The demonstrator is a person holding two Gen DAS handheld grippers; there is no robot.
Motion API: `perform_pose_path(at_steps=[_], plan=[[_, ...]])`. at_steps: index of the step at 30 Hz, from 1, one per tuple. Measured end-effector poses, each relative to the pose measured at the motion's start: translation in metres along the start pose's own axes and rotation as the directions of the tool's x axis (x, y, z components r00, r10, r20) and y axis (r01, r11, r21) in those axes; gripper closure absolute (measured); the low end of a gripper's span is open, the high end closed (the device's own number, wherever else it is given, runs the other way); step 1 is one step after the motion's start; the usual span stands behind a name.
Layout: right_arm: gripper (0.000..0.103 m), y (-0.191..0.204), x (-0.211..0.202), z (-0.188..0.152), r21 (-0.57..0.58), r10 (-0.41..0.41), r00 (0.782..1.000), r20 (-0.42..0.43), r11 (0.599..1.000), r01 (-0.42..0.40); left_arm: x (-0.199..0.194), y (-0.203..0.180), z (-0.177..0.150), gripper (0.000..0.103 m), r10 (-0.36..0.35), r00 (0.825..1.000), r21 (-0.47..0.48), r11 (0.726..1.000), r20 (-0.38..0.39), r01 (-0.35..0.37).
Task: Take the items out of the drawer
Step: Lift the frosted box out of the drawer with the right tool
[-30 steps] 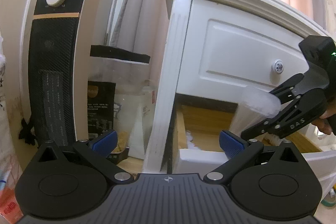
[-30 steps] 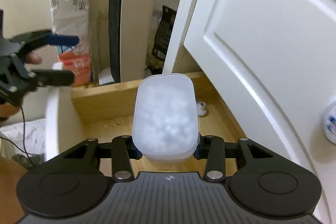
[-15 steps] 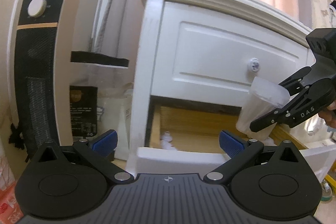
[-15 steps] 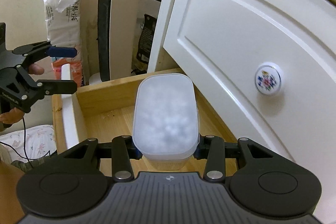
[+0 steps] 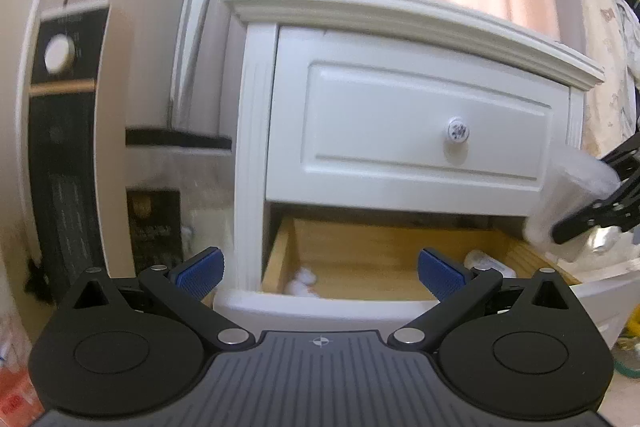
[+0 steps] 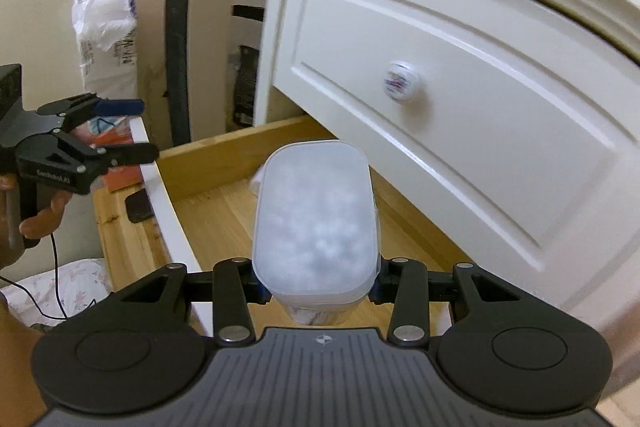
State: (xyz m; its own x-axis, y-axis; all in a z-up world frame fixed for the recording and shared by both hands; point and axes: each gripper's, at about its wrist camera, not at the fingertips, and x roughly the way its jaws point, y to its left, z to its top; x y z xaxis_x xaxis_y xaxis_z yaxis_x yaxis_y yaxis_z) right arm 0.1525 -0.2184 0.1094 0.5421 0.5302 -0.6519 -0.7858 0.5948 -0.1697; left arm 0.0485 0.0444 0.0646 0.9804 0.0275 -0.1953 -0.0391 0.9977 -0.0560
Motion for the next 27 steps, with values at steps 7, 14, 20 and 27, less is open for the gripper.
perform_pose_path(at_steps=[7, 14, 20, 27], plan=[[0.062, 0.000, -0.026, -0.026, 0.019, -0.069, 0.997, -0.021, 0.997, 0.069, -0.003, -0.019, -0.001, 0.000, -0.063, 0.997, 0.015, 0.998, -0.032, 0.064], [0.062, 0.015, -0.051, -0.045, 0.003, -0.113, 0.994, -0.005, 0.994, 0.113, -0.020, -0.034, -0.006, 0.000, -0.087, 0.996, 0.033, 0.996, -0.013, 0.087], [0.062, 0.034, -0.073, -0.062, -0.010, -0.131, 0.991, 0.003, 0.991, 0.131, -0.041, -0.036, -0.009, 0.000, -0.085, 0.996, 0.034, 0.996, 0.002, 0.085], [0.062, 0.055, -0.074, -0.090, 0.020, -0.119, 0.992, -0.029, 0.993, 0.120, -0.061, -0.044, -0.021, 0.000, -0.125, 0.992, 0.056, 0.991, -0.018, 0.125]])
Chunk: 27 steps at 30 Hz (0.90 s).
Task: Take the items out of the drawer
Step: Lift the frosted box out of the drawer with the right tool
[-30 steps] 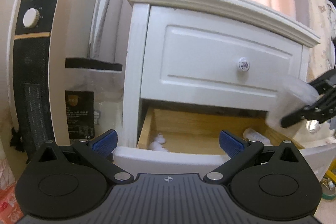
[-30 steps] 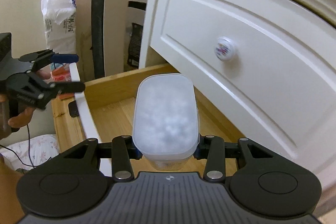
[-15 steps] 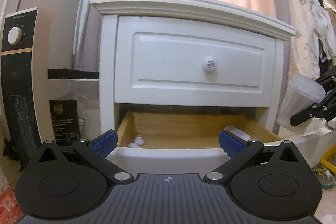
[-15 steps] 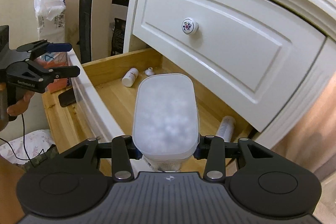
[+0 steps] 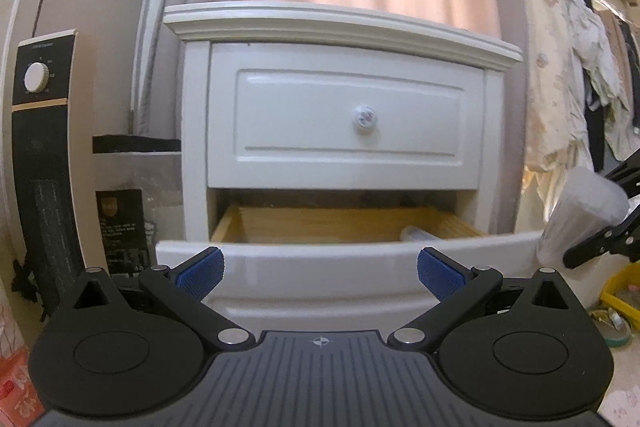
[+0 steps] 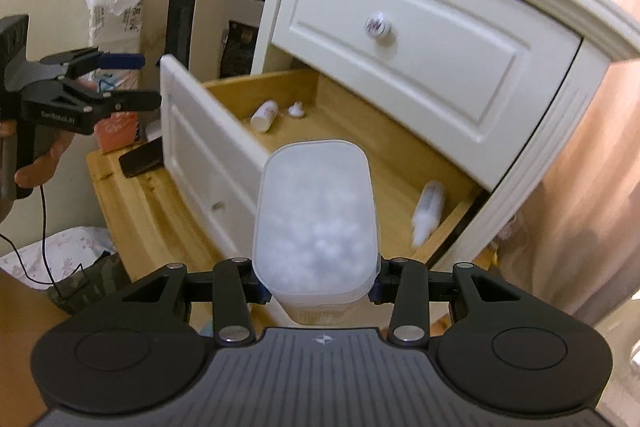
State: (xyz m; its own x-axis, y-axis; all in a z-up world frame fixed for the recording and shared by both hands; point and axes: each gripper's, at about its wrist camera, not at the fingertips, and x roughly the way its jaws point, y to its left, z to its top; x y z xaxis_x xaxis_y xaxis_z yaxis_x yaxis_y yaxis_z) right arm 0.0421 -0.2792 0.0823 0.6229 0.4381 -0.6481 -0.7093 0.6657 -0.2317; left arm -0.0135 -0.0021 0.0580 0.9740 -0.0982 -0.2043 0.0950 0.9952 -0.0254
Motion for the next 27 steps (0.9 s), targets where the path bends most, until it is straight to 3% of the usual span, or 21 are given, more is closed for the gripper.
perform_pose_path(at_steps=[14, 27], plan=[[0.062, 0.033, 0.022, -0.074, 0.100, 0.013, 0.994, -0.113, 0.995, -0.002, -0.016, -0.008, -0.014, 0.000, -0.043, 0.998, 0.030, 0.999, -0.038, 0.044], [0.062, 0.039, 0.054, -0.113, 0.153, 0.055, 0.982, -0.179, 0.988, -0.027, -0.014, -0.019, -0.026, 0.000, -0.037, 0.997, 0.044, 0.998, -0.064, 0.040]])
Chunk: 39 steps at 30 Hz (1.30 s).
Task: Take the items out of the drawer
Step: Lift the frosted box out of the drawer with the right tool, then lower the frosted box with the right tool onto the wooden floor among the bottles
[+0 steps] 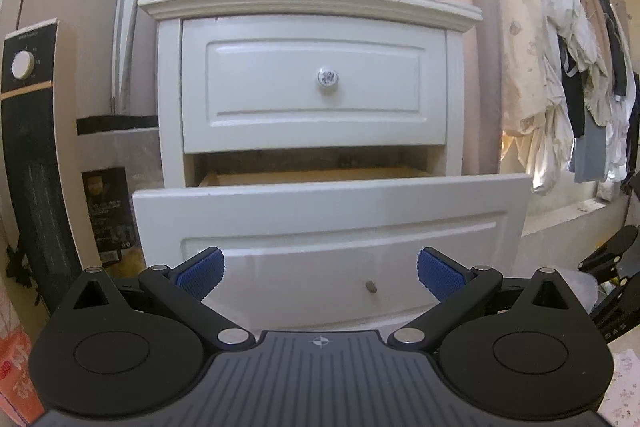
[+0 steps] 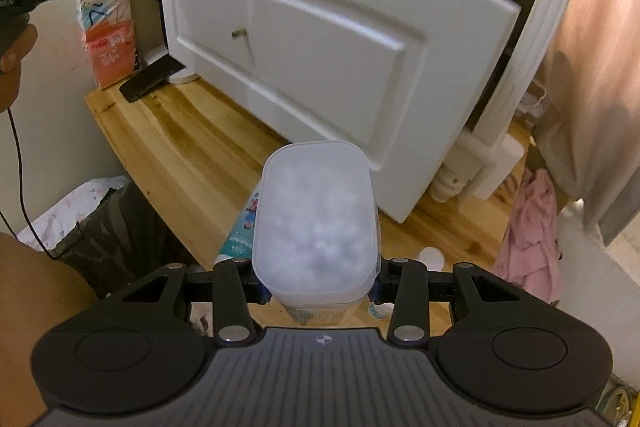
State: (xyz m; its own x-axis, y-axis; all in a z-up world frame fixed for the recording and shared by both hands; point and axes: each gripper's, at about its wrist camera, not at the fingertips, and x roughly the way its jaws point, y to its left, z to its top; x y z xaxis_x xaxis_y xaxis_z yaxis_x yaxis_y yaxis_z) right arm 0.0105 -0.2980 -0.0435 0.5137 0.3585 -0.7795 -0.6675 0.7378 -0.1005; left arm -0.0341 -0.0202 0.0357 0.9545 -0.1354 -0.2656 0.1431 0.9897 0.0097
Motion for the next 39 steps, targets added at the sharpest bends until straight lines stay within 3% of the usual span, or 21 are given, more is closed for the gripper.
perform_pose_path(at_steps=[16, 28, 39], plan=[[0.062, 0.006, 0.063, -0.036, 0.015, 0.041, 0.994, -0.099, 0.999, -0.039, 0.015, -0.004, -0.023, 0.000, 0.012, 0.998, -0.021, 1.000, -0.061, -0.013], [0.062, 0.000, 0.100, -0.063, 0.080, 0.070, 0.992, -0.109, 0.995, -0.062, 0.030, -0.008, -0.038, 0.000, 0.040, 0.993, -0.016, 0.999, -0.113, -0.042], [0.062, 0.007, 0.137, -0.075, 0.115, 0.069, 0.992, -0.107, 0.992, -0.057, 0.024, 0.006, -0.041, 0.000, 0.086, 0.990, -0.033, 0.995, -0.111, -0.090]])
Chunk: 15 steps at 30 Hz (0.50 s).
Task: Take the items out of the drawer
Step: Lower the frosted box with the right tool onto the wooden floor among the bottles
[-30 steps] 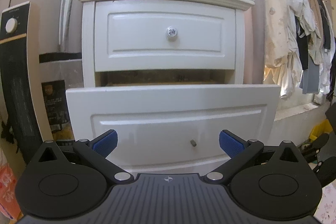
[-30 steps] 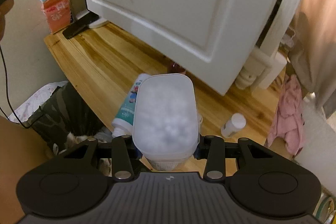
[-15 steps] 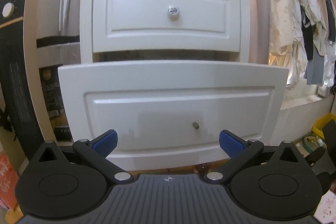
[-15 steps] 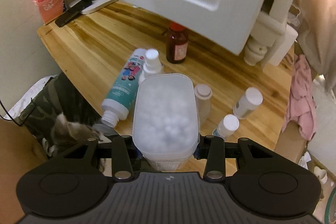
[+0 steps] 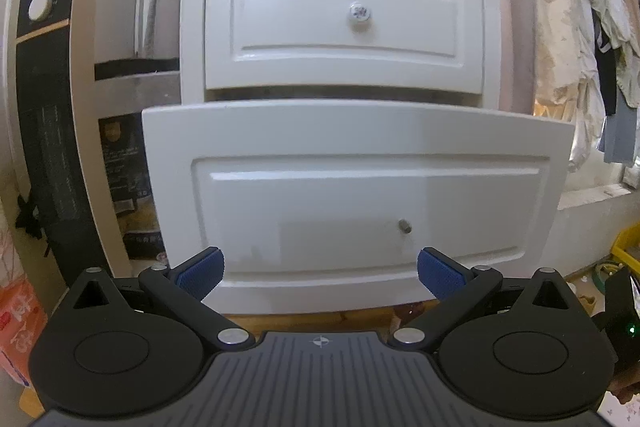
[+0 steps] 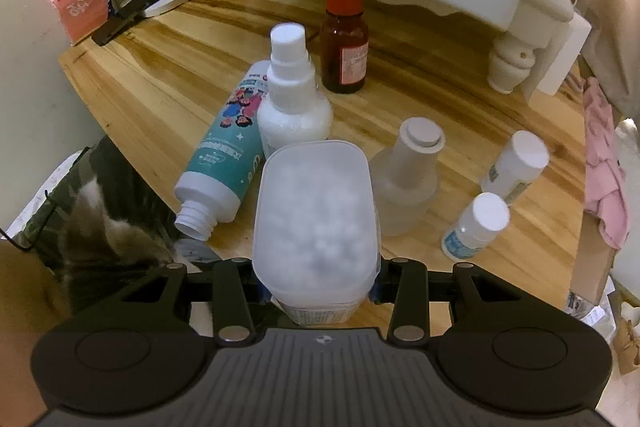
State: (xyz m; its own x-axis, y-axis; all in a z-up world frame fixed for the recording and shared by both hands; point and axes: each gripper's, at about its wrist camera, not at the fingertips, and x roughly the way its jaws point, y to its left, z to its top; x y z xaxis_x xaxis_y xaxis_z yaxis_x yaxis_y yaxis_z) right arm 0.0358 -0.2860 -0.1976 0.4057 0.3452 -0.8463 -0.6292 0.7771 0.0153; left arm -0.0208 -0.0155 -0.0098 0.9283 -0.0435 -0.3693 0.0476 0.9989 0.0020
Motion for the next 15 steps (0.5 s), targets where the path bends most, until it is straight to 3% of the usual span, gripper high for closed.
perform_pose_path(at_steps=[15], plan=[[0.062, -0.0040, 0.0090, -0.0041, 0.020, -0.030, 1.000, 0.000, 0.999, 0.030, 0.0063, 0.0029, -0.0081, 0.000, -0.006, 0.999, -0.012, 1.000, -0.045, 0.005]])
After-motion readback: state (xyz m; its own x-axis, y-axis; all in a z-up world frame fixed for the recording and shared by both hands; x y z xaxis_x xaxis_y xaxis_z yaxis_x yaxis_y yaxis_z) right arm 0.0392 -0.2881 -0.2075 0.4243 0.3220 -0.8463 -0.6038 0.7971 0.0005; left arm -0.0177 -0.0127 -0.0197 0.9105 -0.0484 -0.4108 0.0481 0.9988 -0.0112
